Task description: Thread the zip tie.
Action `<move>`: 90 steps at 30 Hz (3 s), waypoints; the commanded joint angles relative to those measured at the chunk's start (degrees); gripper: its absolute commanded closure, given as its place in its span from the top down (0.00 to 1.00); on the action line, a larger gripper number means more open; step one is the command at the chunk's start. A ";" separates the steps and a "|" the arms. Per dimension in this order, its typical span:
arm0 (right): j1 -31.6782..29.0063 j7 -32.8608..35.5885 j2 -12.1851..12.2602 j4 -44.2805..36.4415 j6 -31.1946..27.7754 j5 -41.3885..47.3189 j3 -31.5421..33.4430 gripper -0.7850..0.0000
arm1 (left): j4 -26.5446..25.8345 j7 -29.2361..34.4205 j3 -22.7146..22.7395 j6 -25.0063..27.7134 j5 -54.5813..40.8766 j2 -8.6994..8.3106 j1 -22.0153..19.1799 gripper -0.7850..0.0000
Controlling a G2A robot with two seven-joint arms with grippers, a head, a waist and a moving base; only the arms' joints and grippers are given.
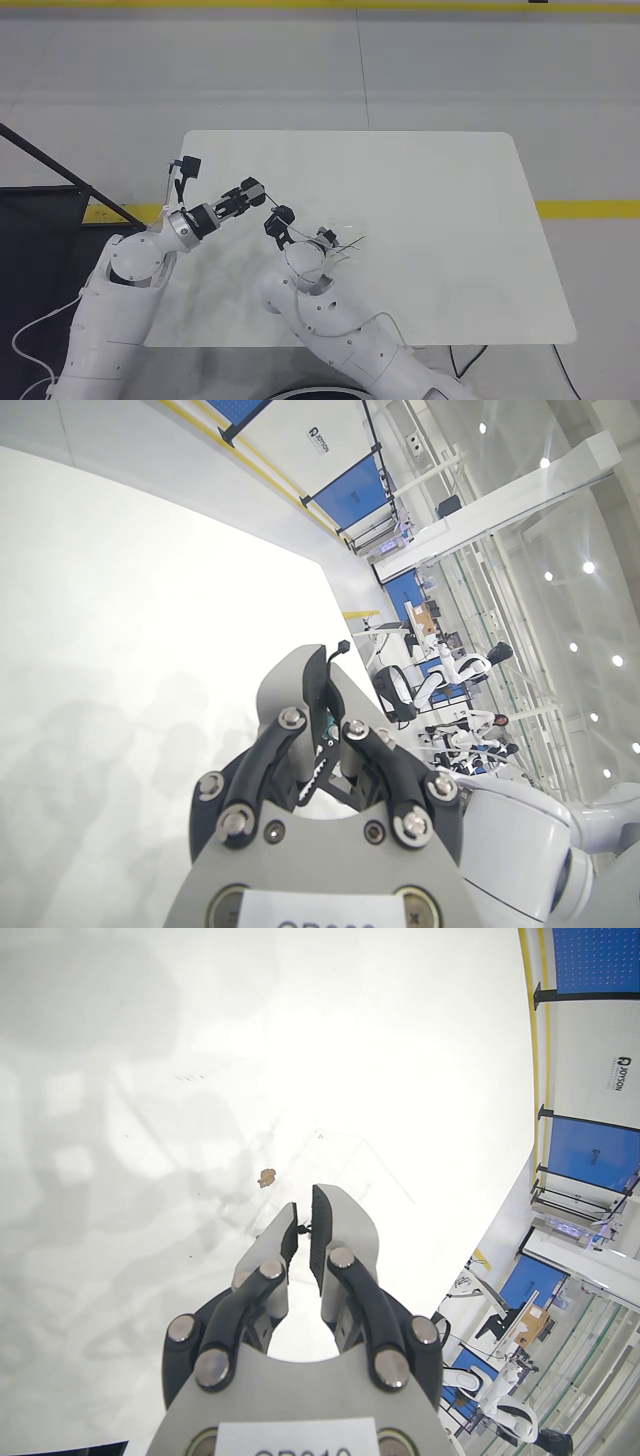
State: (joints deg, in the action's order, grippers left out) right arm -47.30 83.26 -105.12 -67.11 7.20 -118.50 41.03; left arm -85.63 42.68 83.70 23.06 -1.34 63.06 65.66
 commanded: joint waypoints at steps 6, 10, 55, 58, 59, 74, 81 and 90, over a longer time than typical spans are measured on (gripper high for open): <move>-2.06 0.05 -0.38 -2.37 0.49 -3.89 0.67 0.00 | 0.40 -0.02 -0.24 0.03 -0.35 -0.15 -0.41 0.00; -3.63 0.23 -0.40 -4.53 0.02 -6.13 1.49 0.00 | 0.63 -0.17 -0.71 0.06 -0.35 -0.18 -0.76 0.00; -44.02 -61.17 10.59 -51.69 -11.15 -6.92 22.18 0.00 | -3.28 14.47 -11.60 3.57 13.71 -1.10 -7.52 0.00; -44.02 -61.17 10.59 -51.69 -11.15 -6.92 22.18 0.00 | -3.28 14.47 -11.60 3.57 13.71 -1.10 -7.52 0.00; -44.02 -61.17 10.59 -51.69 -11.15 -6.92 22.18 0.00 | -3.28 14.47 -11.60 3.57 13.71 -1.10 -7.52 0.00; -49.28 -81.64 12.34 -52.78 -5.80 -7.16 24.61 0.00 | 4.37 22.19 -14.46 5.65 7.86 -1.22 -14.53 0.00; -53.21 -96.97 13.93 -53.41 -11.31 -2.45 26.60 0.00 | 8.20 28.00 -16.26 9.29 2.84 -1.33 -18.21 0.00; -53.22 -101.50 15.92 -53.92 -23.14 -7.01 27.67 0.00 | 10.21 28.65 -21.35 9.89 -2.71 -0.80 -21.36 0.00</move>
State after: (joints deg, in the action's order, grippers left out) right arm -100.56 -19.23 -89.29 -120.79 -15.82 -124.40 68.55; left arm -75.86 71.38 62.64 32.91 -3.48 62.23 44.65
